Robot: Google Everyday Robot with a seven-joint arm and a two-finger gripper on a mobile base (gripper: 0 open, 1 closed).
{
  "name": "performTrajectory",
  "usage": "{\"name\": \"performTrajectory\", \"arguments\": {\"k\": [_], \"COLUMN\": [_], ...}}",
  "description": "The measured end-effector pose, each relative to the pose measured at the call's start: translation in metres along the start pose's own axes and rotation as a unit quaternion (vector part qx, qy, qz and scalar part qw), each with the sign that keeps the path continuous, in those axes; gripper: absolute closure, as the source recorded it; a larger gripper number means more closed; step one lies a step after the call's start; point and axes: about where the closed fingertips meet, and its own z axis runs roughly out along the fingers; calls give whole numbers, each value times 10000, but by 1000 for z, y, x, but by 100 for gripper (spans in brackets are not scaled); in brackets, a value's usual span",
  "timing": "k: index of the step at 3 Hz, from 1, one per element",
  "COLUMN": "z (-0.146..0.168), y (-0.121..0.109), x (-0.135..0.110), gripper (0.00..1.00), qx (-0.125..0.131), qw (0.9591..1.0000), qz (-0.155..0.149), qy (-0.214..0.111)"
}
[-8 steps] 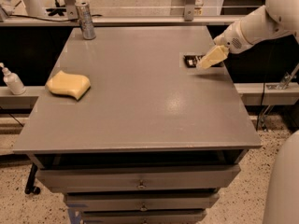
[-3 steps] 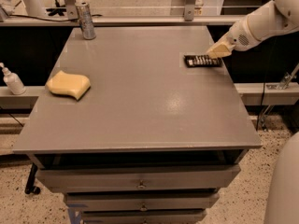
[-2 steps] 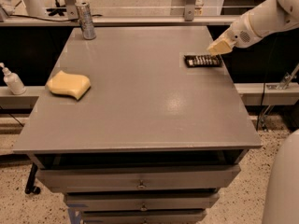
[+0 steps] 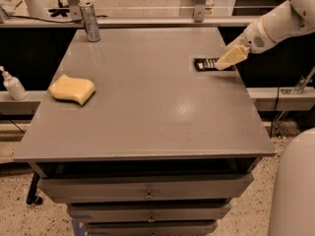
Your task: Move rxbar chocolate near sponge
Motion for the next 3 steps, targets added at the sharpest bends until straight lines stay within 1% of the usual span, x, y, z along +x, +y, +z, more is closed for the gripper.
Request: {"name": "performTrajectory", "arguments": {"k": [1,3], "z": [3,13], "y": [-5,-10], "x": [15,29], "gripper": [0,0], "qx": [-15,-79], "qw": [9999,9997], "qz": [83,156], "qy": [94,189]}}
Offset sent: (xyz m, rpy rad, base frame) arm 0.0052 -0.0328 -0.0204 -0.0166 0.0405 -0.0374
